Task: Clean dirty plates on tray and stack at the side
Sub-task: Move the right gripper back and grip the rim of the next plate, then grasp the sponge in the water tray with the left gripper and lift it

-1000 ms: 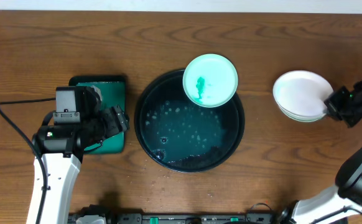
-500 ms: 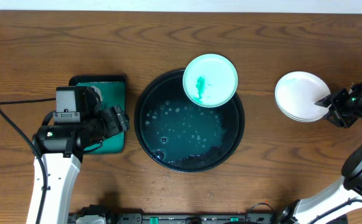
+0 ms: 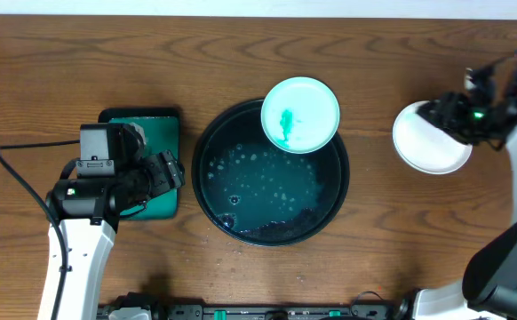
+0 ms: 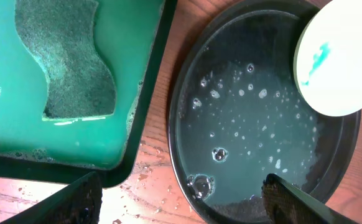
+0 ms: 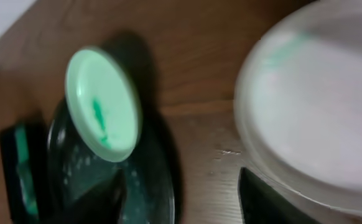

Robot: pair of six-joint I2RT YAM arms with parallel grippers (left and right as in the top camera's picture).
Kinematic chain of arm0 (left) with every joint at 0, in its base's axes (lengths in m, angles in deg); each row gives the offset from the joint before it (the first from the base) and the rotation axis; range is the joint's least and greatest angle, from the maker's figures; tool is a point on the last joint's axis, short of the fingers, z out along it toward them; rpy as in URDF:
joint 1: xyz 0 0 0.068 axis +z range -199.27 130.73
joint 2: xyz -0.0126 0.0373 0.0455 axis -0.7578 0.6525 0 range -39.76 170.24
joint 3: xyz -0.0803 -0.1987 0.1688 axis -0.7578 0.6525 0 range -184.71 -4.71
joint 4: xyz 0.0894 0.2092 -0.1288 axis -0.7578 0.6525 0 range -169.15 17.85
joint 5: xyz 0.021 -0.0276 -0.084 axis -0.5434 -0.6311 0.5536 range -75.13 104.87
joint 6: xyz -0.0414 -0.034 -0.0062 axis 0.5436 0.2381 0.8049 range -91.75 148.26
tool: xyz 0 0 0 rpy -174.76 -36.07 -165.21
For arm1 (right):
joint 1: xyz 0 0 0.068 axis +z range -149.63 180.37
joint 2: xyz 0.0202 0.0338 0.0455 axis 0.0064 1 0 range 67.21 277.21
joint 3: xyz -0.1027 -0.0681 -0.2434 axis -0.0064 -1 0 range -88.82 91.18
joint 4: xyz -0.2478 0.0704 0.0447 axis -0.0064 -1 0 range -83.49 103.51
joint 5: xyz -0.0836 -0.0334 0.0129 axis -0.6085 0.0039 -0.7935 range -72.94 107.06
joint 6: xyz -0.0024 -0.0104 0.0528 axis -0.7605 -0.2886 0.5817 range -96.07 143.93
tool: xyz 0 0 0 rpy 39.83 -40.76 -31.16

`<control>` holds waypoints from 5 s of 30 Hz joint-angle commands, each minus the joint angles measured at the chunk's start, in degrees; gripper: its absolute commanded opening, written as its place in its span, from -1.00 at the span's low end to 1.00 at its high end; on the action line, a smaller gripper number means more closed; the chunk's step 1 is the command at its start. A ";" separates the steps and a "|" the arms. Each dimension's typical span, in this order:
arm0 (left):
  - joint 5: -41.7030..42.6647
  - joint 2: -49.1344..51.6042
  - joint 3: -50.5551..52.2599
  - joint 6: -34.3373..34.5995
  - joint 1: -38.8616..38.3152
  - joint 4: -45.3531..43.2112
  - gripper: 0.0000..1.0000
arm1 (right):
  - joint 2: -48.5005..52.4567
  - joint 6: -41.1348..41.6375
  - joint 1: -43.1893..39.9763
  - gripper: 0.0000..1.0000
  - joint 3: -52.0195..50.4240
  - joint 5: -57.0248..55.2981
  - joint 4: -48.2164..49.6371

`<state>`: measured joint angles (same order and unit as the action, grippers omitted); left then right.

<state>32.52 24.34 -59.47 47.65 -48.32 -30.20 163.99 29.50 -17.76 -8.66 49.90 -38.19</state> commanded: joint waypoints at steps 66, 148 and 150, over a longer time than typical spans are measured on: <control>-15.78 9.81 0.26 -1.57 0.00 -0.90 0.54 | 15.37 16.33 36.59 -0.97 0.35 -13.35 -0.37; -17.27 -12.87 0.13 -7.39 1.86 -16.83 -0.85 | 15.37 15.41 37.64 -0.97 0.33 -12.87 -2.93; -17.27 -12.87 0.13 -7.41 1.86 -16.65 -0.86 | 15.37 15.41 37.64 -0.97 0.35 -12.87 -2.93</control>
<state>15.99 11.68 -59.12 41.29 -46.18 -46.68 180.18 45.41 19.46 -8.72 36.55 -41.12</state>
